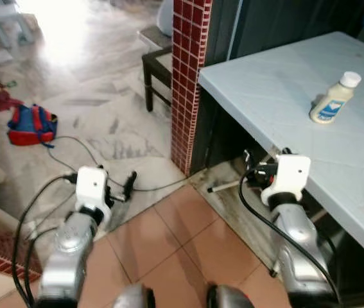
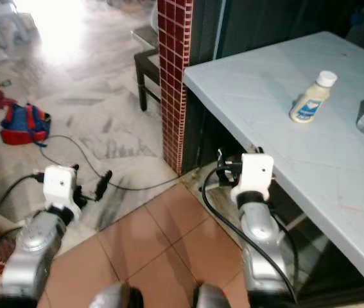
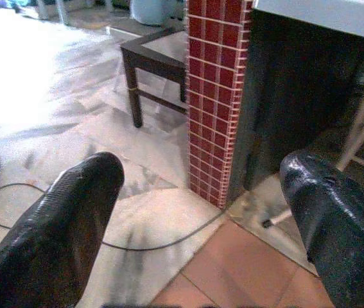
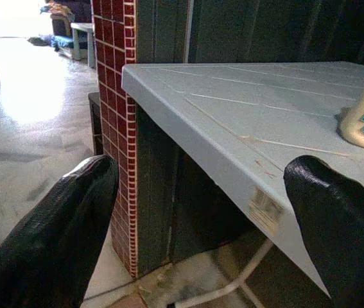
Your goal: Restocking fridge
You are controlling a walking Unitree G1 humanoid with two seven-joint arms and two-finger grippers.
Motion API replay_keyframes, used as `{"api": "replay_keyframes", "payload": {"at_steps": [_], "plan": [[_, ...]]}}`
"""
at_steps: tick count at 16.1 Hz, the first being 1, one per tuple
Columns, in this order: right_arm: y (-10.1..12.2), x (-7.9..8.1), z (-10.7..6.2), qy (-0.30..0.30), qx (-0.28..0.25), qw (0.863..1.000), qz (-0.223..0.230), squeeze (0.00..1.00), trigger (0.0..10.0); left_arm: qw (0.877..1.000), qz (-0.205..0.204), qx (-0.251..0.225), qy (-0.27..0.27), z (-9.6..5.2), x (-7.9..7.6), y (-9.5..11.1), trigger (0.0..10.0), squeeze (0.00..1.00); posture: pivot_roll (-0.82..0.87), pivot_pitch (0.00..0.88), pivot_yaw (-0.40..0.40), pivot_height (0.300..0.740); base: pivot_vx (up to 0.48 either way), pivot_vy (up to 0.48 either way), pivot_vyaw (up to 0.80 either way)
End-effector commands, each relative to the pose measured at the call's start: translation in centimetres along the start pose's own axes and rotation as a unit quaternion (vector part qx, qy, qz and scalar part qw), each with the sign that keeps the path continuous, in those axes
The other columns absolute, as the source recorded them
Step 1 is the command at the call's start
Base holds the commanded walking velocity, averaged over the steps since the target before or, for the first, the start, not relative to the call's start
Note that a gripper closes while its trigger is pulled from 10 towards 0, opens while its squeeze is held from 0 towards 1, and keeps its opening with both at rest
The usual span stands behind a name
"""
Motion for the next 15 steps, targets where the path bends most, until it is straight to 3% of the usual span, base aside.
{"api": "replay_keyframes", "payload": {"at_steps": [1, 2, 4, 5, 7, 10, 15], "plan": [[-0.7, -1.3, -1.3, -0.018, 0.02, 1.0, -0.016, 0.0, 10.0, 1.0, -0.005, -0.011, 0.012, -1.0, 0.6, 0.2, 10.0, 0.0, 0.02, 0.075, 0.026, 0.74, 0.0, 0.0, 0.0], [-1.5, -2.4, -2.5, -0.05, 0.04, 0.997, -0.041, 0.0, 10.0, 1.0, -0.018, -0.011, 0.017, -1.6, 0.7, -0.2, 10.0, 0.0, 0.01, 0.04, 0.032, 0.74, 0.0, 0.0, 0.0], [-1.6, -2.4, -2.5, -0.058, 0.039, 0.996, -0.062, 0.0, 10.0, 1.0, -0.019, -0.009, 0.009, -1.6, 0.4, -0.5, 10.0, 0.0, -0.01, 0.0, 0.044, 0.74, 0.0, 0.0, 0.0], [-1.3, -2.2, -2.1, -0.054, 0.03, 0.998, -0.021, 0.0, 10.0, 0.999, -0.03, -0.011, 0.001, -0.9, 0.2, -0.4, 10.0, 0.0, -0.02, 0.0, 0.054, 0.74, 0.0, 0.0, 0.0], [-1.9, -2.6, -1.9, -0.065, 0.044, 0.996, -0.036, 0.0, 10.0, 0.998, -0.052, -0.012, 0.017, -0.3, 0.4, -0.8, 10.0, 0.0, -0.04, 0.0, 0.072, 0.74, 0.0, 0.0, 0.0], [-1.6, -2.0, -1.6, -0.054, 0.023, 0.998, -0.027, 0.0, 10.0, 0.999, -0.041, -0.006, 0.001, 0.3, -0.4, -1.5, 10.0, 0.0, -0.06, 0.0, 0.076, 0.74, 0.0, 0.0, 0.0], [-0.8, -1.6, 0.6, -0.037, -0.002, 0.999, -0.03, 0.0, 10.0, 0.999, -0.045, -0.029, 0.001, 2.5, -0.7, -0.4, 10.0, 0.0, -0.05, 0.0, 0.052, 0.74, 0.0, 0.0, 0.0]]}}
Point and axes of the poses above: a point about 5 cm out from each wrist's last joint towards the gripper, its own z axis pointing out of the wrist towards the gripper, its own y axis along the axis of the wrist's last joint, x = y × z, the point moved 3 cm from there along z, pointing out of the wrist towards the gripper, and after that the axes turned 5 degrees about -z, right-handed, at the moved point
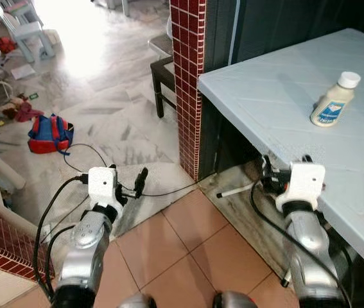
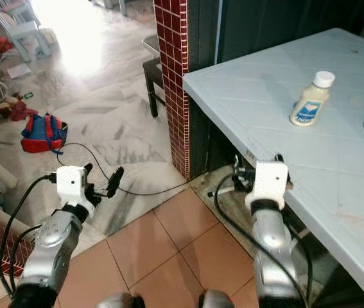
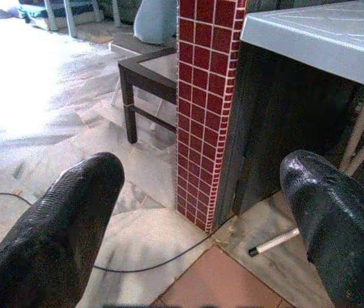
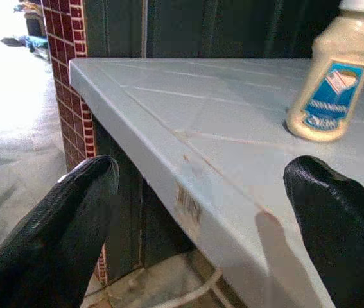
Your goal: Restocking fridge
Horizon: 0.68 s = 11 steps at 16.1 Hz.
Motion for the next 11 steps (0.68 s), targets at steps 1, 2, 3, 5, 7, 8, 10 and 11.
{"api": "replay_keyframes", "payload": {"at_steps": [1, 2, 3, 5, 7, 8, 10, 11], "plan": [[0.4, 0.3, 0.6, 0.01, -0.01, 1.0, -0.001, 0.0, 10.0, 1.0, 0.013, -0.006, 0.008, 0.2, 0.5, 0.3, 10.0, 0.0, -0.04, 0.0, 0.036, 0.74, 0.0, 0.0, 0.0], [0.6, 0.4, 1.0, 0.011, -0.013, 1.0, -0.005, 0.0, 10.0, 1.0, 0.021, -0.011, 0.004, 0.5, 0.5, 0.7, 10.0, 0.0, -0.04, 0.0, 0.029, 0.74, 0.0, 0.0, -0.41], [0.9, 0.4, 1.2, 0.011, -0.016, 1.0, -0.008, 0.0, 10.0, 1.0, 0.021, -0.014, 0.004, 0.5, 0.6, 0.9, 10.0, 0.0, -0.03, 0.0, 0.022, 0.74, 0.0, 0.0, -0.56], [0.9, 0.8, 0.8, 0.013, -0.017, 1.0, -0.002, 0.0, 10.0, 1.0, 0.016, -0.012, 0.003, 0.1, 0.7, 0.6, 10.0, 0.0, -0.03, 0.0, 0.039, 0.74, 0.0, 0.0, -0.8], [0.8, 1.1, 0.5, 0.014, -0.019, 1.0, 0.001, 0.0, 10.0, 1.0, 0.009, -0.005, -0.002, -0.4, 0.2, -0.2, 10.0, 0.0, -0.04, 0.0, 0.048, 0.74, 0.124, 0.0, -0.8], [0.8, 1.1, 0.5, 0.015, -0.02, 1.0, 0.001, 0.0, 10.0, 1.0, 0.006, -0.003, -0.004, -0.5, 0.1, -0.4, 10.0, 0.0, -0.04, 0.0, 0.049, 0.74, 0.244, 0.0, -0.8], [0.8, 1.2, 0.5, 0.016, -0.02, 1.0, 0.001, 0.0, 10.0, 1.0, -0.002, 0.006, -0.012, -0.6, -0.8, -1.1, 10.0, 0.0, -0.04, 0.0, 0.05, 0.74, 0.255, 0.0, -0.8], [0.8, 1.2, 0.6, 0.016, -0.02, 1.0, 0.001, 0.0, 10.0, 1.0, -0.004, 0.007, -0.017, -0.6, -1.2, -1.2, 10.0, 0.0, -0.04, 0.0, 0.05, 0.74, 0.262, 0.0, -0.8]]}}
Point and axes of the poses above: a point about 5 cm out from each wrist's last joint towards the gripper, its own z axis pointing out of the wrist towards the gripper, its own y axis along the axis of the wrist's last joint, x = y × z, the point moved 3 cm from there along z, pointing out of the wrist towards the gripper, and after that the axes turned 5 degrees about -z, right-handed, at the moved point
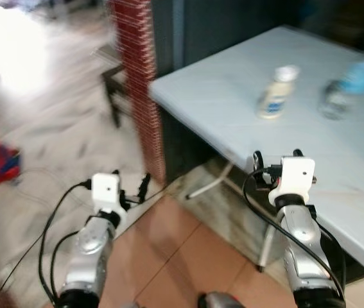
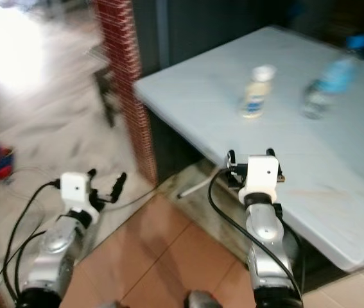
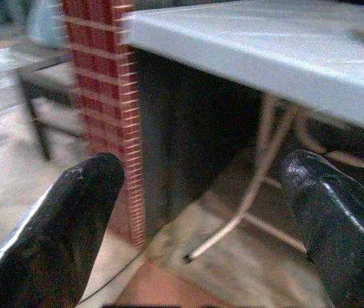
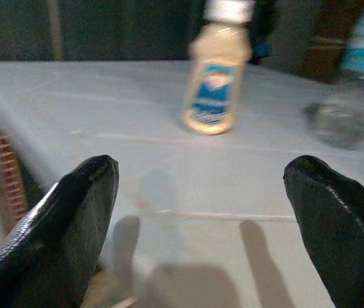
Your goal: Restocking fridge
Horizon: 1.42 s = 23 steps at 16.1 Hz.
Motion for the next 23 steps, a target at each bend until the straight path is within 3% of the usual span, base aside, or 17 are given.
{"api": "replay_keyframes", "payload": {"at_steps": [1, 6, 10, 18, 23], "plan": [[0.8, 0.2, 0.3, 0.002, -0.016, 1.0, 0.002, 0.0, 10.0, 1.0, 0.007, -0.005, -0.009, 0.1, -0.2, 0.4, 10.0, 0.0, -0.04, 0.0, 0.052, 0.74, 0.292, 0.311, -0.8], [1.2, 0.0, 0.6, -0.002, -0.023, 1.0, -0.002, 0.0, 10.0, 1.0, 0.007, -0.004, -0.002, 0.1, 0.6, 0.7, 10.0, 0.0, -0.04, 0.0, 0.059, 0.74, 0.202, 0.375, -0.8], [1.2, -0.1, 0.6, -0.006, -0.023, 1.0, -0.003, 0.0, 10.0, 1.0, 0.01, -0.005, -0.004, 0.1, 0.5, 0.7, 10.0, 0.0, -0.04, 0.0, 0.06, 0.74, 0.0, 0.0, -0.57], [1.5, -0.2, 1.0, -0.012, -0.025, 1.0, -0.005, 0.0, 10.0, 1.0, 0.015, -0.018, -0.007, -0.1, 0.6, 1.2, 10.0, 0.0, -0.04, 0.0, 0.054, 0.74, 0.0, 0.0, -0.1], [1.7, -0.6, 1.0, -0.015, -0.032, 0.999, -0.011, 0.0, 10.0, 1.0, 0.013, -0.012, -0.009, 0.2, 0.6, 1.2, 10.0, 0.0, -0.05, 0.0, 0.061, 0.74, 0.304, 0.202, -0.41]]}}
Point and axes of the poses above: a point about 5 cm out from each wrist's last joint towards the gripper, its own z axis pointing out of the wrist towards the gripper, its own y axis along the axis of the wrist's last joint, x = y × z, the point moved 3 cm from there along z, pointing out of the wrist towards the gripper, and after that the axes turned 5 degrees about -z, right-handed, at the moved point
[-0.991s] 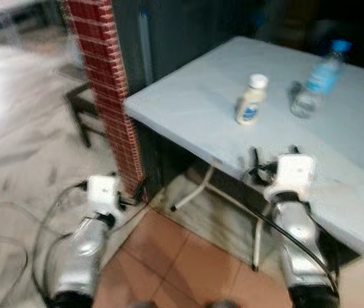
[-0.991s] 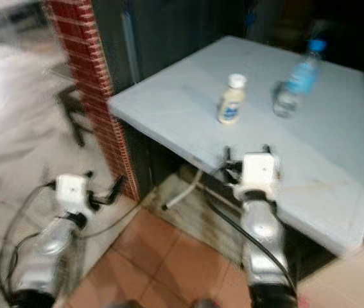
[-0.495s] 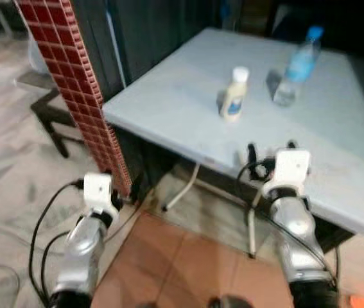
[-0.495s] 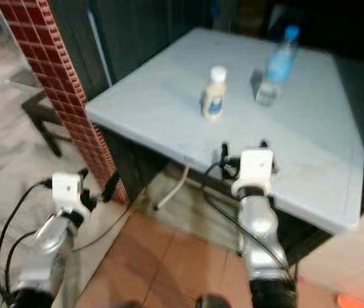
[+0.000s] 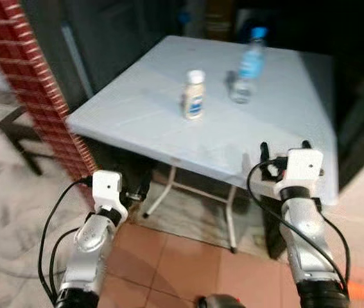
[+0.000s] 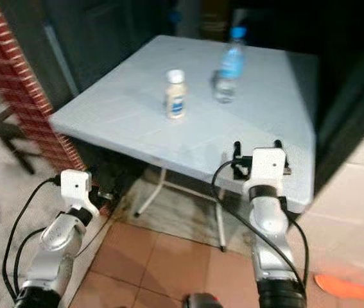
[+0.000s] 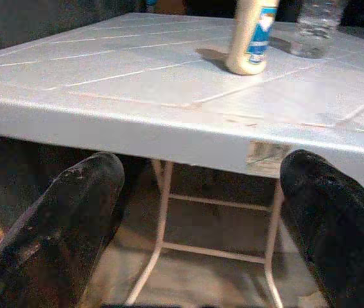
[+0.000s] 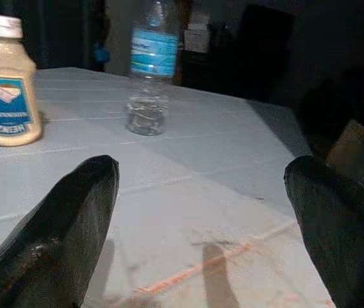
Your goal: Restocking fridge
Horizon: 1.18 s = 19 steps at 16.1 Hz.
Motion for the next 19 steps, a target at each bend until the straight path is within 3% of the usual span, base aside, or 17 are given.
{"api": "replay_keyframes", "payload": {"at_steps": [1, 8, 15, 19], "plan": [[0.7, 0.2, 0.3, 0.003, -0.013, 1.0, 0.002, 0.0, 10.0, 1.0, 0.003, 0.008, 0.009, -0.1, 0.7, -0.1, 10.0, 0.0, -0.05, 0.0, 0.063, 0.74, 0.292, 0.382, 0.0], [1.4, -0.4, 1.0, -0.007, -0.031, 0.999, -0.012, 0.0, 10.0, 1.0, 0.006, 0.007, 0.001, 0.2, 0.4, -0.1, 10.0, 0.0, -0.05, 0.0, 0.065, 0.74, 0.293, 0.378, 0.0], [2.3, -1.4, 1.7, -0.02, -0.047, 0.999, -0.018, 0.0, 10.0, 1.0, 0.007, 0.006, -0.004, 0.4, -0.1, -0.2, 10.0, 0.0, -0.05, 0.0, 0.064, 0.74, 0.455, 0.0, 0.0], [3.4, -1.2, 2.1, -0.008, -0.072, 0.997, -0.033, 0.0, 10.0, 1.0, 0.007, 0.002, -0.006, 0.7, -0.1, 0.0, 10.0, 0.0, -0.06, 0.0, 0.068, 0.74, 0.0, 0.0, 0.0]]}}
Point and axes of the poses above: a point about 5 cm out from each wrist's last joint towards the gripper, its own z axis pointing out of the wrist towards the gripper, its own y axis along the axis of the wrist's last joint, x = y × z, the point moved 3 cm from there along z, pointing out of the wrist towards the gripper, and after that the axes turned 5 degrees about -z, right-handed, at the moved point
